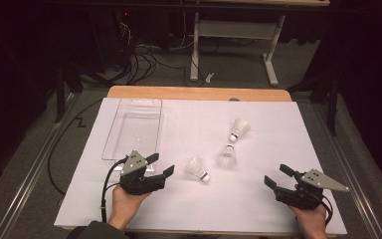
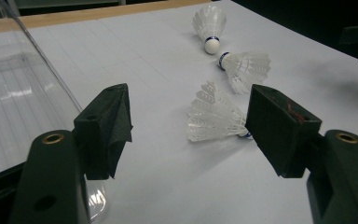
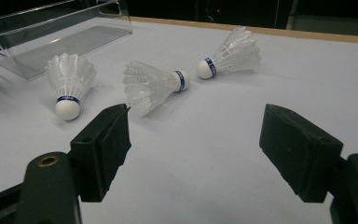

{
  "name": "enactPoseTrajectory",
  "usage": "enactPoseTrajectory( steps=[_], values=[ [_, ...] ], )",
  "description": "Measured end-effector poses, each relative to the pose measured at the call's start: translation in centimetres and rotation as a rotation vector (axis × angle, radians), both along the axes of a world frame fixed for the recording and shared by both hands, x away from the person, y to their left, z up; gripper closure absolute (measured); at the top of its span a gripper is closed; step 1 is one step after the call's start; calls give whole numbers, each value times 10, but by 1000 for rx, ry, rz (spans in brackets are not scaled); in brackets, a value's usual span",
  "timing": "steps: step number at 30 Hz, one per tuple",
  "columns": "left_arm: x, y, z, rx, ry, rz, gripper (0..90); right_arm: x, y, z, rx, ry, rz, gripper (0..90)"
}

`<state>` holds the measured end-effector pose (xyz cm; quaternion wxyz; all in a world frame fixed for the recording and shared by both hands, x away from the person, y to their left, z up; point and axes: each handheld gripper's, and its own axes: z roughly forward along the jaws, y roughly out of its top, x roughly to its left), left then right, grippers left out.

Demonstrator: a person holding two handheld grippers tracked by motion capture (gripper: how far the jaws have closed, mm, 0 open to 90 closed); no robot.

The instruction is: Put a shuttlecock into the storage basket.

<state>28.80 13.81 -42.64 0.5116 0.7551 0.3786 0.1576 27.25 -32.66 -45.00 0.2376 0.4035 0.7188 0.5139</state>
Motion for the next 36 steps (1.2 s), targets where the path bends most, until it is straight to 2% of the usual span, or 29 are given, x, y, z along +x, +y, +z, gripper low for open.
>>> enactPoseTrajectory(
  steps=[36],
  values=[
    [16, -24, 5, -2, 13, -37, 326, 0, 0, 0, 2, 2, 1, 245]
  ],
)
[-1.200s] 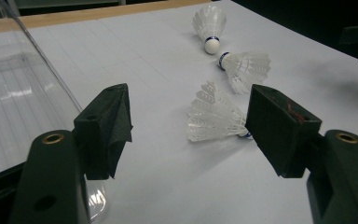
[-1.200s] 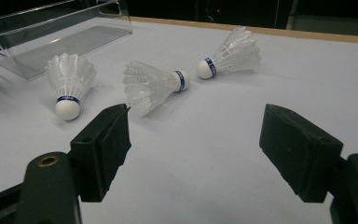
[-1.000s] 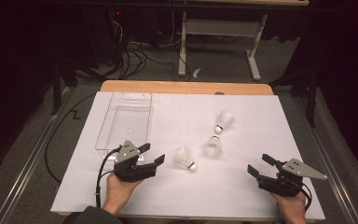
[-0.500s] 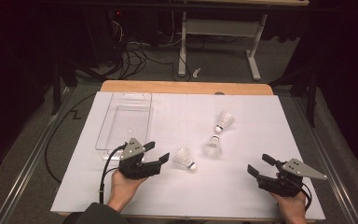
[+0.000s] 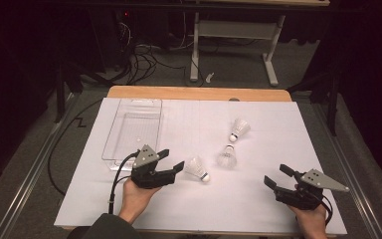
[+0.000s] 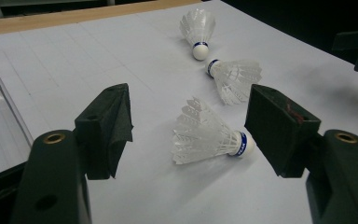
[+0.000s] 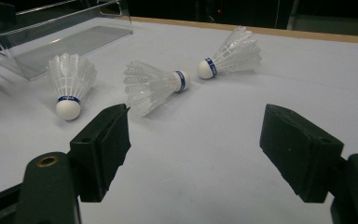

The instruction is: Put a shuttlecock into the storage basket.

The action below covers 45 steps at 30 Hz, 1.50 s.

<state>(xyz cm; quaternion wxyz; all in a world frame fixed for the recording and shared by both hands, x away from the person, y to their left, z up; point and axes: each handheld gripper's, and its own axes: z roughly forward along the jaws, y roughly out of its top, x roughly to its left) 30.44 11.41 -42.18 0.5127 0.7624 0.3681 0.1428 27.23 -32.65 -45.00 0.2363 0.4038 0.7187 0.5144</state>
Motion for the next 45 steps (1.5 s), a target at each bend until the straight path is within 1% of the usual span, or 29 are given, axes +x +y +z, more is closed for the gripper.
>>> enactPoseTrajectory(
  steps=[13, 25, 32, 45],
  values=[
    [9, -10, 2, 3, 3, -6, 330, 0, 0, 0, -2, -1, 3, 245],
    [19, -19, 6, -2, 11, -4, 332, 0, 0, 0, 1, -1, 3, 244],
    [24, -24, 7, 5, 17, 0, 332, 0, 0, 0, -1, 0, 6, 244],
    [37, -39, 8, 15, 32, -11, 331, 0, 0, 0, -1, -1, 8, 244]
  ],
)
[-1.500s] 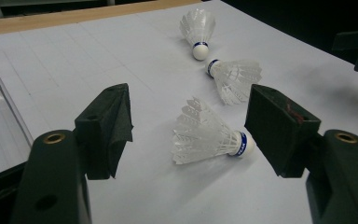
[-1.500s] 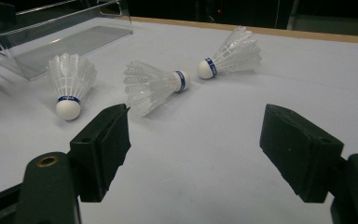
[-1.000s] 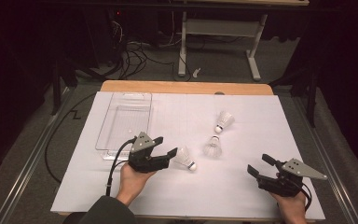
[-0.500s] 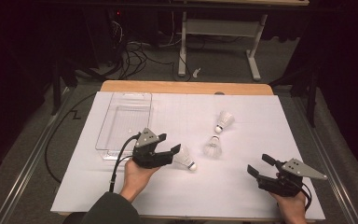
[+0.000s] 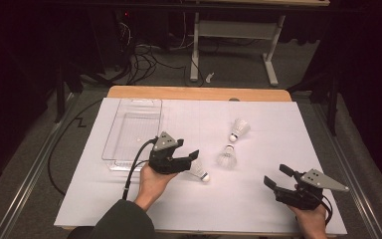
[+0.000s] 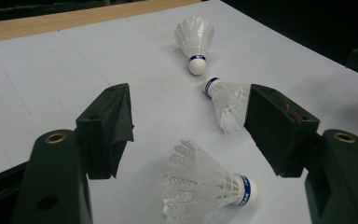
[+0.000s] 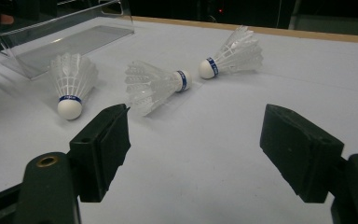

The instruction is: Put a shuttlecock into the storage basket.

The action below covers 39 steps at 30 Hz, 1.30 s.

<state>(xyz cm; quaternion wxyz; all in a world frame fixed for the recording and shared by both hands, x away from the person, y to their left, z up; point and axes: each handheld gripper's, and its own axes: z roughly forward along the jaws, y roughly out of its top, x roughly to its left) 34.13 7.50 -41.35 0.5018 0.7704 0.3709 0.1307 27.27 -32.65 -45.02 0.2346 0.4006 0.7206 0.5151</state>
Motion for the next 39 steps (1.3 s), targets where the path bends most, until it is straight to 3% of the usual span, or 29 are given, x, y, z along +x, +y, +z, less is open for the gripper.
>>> enactPoseTrajectory(
  steps=[25, 35, 39],
  values=[
    [16, -13, 5, 38, 72, -8, 358, 0, 0, 0, 2, 4, 2, 242],
    [18, -15, 10, 98, 138, -23, 377, 0, 0, 0, 2, 4, 2, 242],
    [20, -16, 12, 142, 174, -38, 385, 0, 0, 0, 1, 4, 2, 243]
  ],
)
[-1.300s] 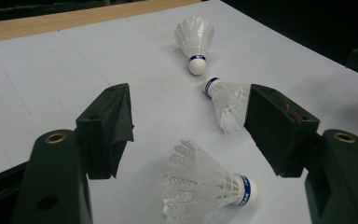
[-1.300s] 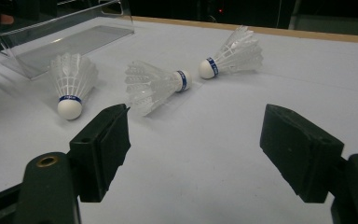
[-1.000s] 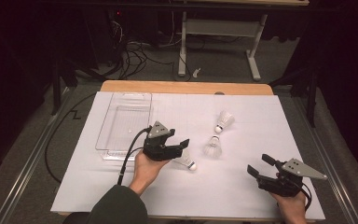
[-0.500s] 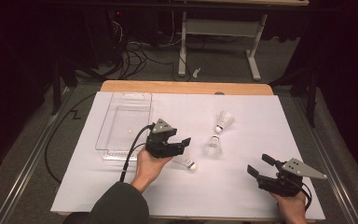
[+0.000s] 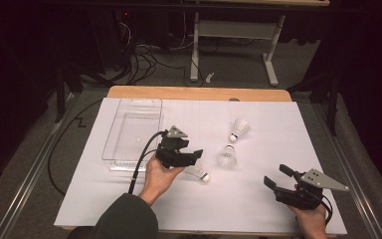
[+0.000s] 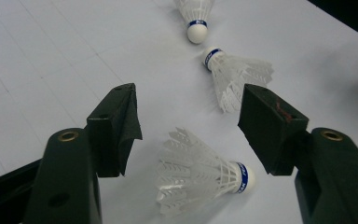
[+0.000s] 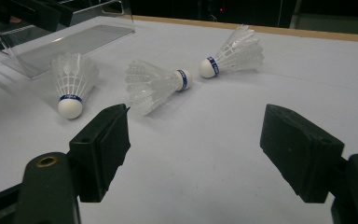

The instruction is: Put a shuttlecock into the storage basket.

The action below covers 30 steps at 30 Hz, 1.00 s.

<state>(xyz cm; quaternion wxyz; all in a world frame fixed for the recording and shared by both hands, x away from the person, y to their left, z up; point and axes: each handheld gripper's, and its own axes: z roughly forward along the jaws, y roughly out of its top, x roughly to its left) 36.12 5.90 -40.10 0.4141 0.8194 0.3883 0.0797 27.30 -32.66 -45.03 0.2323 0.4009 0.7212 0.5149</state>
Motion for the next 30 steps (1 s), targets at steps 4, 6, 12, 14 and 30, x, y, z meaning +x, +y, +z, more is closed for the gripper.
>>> enactPoseTrajectory(
  steps=[4, 6, 12, 14, 30],
  values=[
    [2, 1, 1, 15, 50, -6, 388, 0, 0, 0, -2, 2, 0, 242],
    [2, 1, 1, 21, 63, -8, 391, 0, 0, 0, -1, 3, 0, 243],
    [3, 1, 5, 46, 95, -25, 394, 0, 0, 0, -4, 2, 0, 243],
    [3, -1, 7, 57, 110, -33, 395, 0, 0, 0, -4, 2, 0, 243],
    [5, -4, 8, 114, 206, -73, 368, 0, 1, 0, -10, 2, 3, 244]
  ],
)
